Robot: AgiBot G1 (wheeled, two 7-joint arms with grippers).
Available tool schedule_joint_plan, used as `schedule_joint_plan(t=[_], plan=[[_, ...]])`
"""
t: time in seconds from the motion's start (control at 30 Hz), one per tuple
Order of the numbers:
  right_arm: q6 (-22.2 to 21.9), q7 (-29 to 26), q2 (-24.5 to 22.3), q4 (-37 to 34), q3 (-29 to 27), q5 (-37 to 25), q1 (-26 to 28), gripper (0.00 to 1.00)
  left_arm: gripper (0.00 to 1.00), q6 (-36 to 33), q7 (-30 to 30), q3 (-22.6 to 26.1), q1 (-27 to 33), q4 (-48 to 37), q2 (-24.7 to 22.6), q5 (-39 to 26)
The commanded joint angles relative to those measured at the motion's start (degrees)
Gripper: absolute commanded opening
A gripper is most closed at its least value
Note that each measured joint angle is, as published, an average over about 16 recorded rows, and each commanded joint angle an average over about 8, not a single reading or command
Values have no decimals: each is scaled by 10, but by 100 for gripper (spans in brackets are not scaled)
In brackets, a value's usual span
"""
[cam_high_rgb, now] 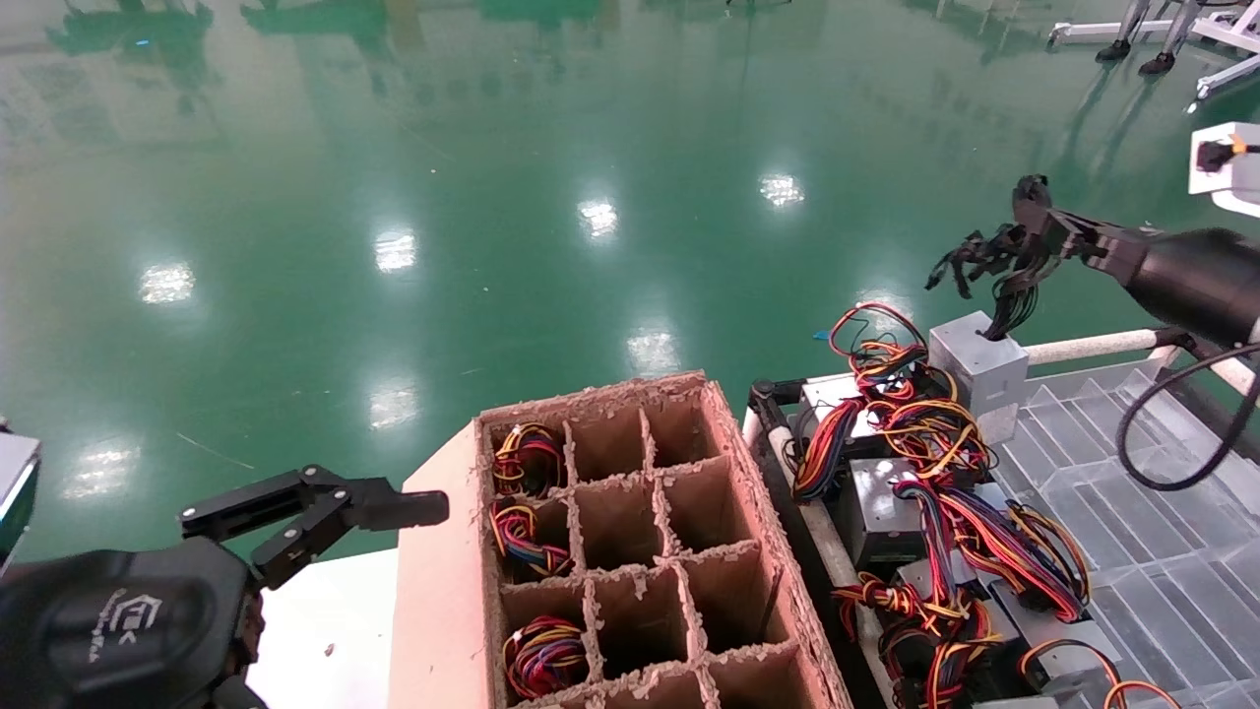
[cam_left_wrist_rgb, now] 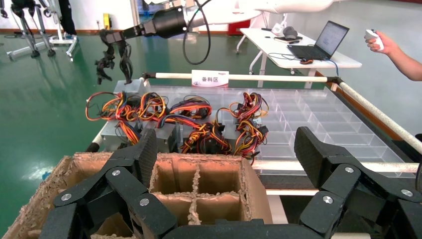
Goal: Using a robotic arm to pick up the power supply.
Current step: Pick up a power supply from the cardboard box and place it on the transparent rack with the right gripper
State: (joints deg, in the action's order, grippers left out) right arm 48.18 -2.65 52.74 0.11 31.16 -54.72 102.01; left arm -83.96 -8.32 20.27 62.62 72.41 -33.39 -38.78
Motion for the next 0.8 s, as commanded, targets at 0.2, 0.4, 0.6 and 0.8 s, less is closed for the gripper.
schedule_joint_plan(t=[0.2,0.4,0.6,0.8], plan=[[-6,3,13,0,-5,7,-4,0,100,0,0,0,0,0,0,0],[-8,-3,20,-7,-9,13,-17,0,100,0,0,0,0,0,0,0],[-6,-14,18,-14,-24,35,-42,0,100,0,0,0,0,0,0,0],[-4,-18,14,-13,-45,64,-70,0,100,0,0,0,0,0,0,0]])
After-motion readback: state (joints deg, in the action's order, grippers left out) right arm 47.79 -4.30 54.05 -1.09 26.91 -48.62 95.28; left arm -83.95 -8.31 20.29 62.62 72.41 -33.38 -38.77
